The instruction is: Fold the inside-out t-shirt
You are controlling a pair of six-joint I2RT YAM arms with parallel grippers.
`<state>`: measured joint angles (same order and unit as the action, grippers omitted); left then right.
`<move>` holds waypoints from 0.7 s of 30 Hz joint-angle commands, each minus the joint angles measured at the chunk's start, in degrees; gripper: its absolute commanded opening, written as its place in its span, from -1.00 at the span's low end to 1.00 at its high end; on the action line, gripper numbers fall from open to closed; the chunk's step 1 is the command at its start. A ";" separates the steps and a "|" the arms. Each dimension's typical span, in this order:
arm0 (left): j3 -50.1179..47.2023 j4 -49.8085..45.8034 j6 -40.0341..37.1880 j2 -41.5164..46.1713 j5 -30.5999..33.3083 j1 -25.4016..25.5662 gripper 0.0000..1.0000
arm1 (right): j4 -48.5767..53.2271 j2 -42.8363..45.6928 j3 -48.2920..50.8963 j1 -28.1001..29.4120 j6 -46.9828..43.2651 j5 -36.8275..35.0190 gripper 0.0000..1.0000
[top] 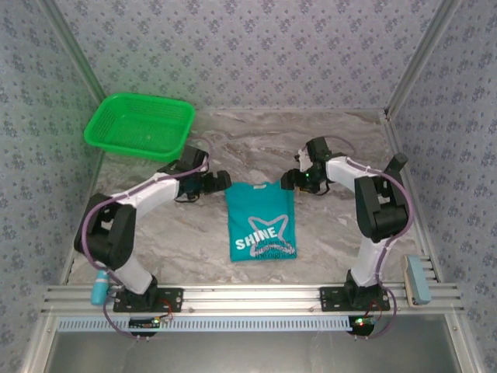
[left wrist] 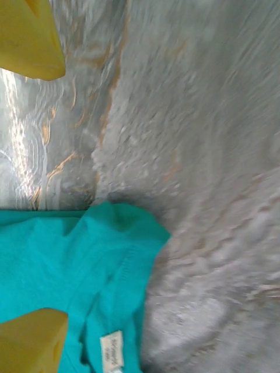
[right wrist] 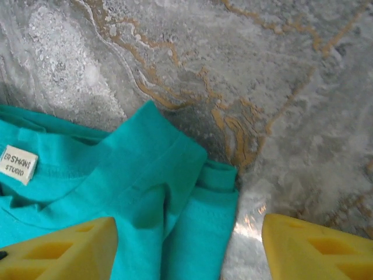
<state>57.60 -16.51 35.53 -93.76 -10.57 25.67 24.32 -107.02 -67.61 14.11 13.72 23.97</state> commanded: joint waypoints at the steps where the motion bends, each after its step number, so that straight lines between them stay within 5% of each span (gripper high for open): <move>1: 2.45 4.77 -2.10 -2.00 -8.03 0.23 1.00 | 0.01 -2.12 -3.75 -0.25 1.08 3.04 0.29; 5: 5.37 4.34 -2.50 -8.02 -12.35 -0.27 0.95 | 0.66 -4.60 -5.50 -0.17 1.66 4.39 0.18; 9: 8.45 3.05 -3.38 -13.12 -18.46 -0.21 0.68 | 1.54 -5.65 -5.96 0.34 2.08 5.38 0.06; 14: 10.99 1.34 -3.77 -17.90 -19.15 -0.06 0.60 | 1.25 -6.79 -5.52 0.60 2.19 5.38 -0.02; 21: 15.76 -0.57 -7.51 -21.90 -21.43 1.38 0.15 | -0.03 -8.36 -5.77 0.57 2.61 8.68 -0.48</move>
<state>71.00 -18.87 31.07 -112.16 -27.20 24.71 23.59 -113.71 -72.38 14.37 15.79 30.24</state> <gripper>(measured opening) 0.582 0.286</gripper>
